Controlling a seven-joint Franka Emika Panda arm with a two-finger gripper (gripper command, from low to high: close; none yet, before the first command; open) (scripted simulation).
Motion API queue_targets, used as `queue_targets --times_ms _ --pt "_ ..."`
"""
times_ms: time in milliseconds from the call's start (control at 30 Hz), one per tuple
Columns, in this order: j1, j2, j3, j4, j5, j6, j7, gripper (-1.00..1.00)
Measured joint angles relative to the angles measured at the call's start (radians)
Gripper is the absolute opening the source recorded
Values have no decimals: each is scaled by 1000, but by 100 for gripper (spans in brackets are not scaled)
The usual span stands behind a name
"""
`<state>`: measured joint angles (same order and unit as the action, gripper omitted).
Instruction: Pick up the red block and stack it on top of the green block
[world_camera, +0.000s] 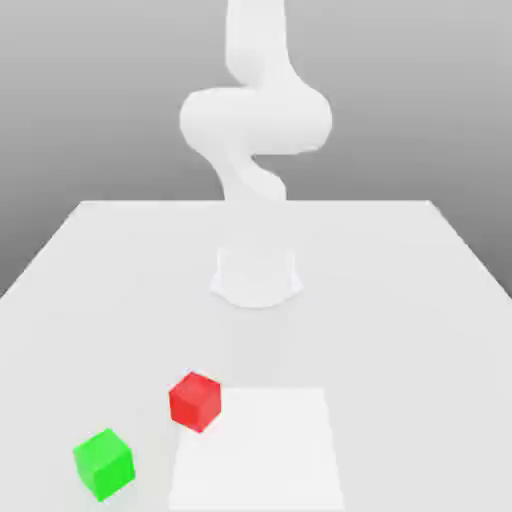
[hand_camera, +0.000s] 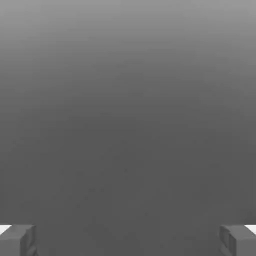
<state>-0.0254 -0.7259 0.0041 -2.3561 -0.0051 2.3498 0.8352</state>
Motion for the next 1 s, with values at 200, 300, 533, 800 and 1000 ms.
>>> queue_targets --times_ms 200,300,533,800,1000 --pt "-63 214 1 -154 -16 142 100 0" --pt "-96 320 -1 -230 -20 212 147 0" --pt "-157 596 -24 -419 -14 392 254 0" --pt "-180 893 -20 -454 22 628 266 0" --pt "-183 929 -17 -449 22 660 267 -100"
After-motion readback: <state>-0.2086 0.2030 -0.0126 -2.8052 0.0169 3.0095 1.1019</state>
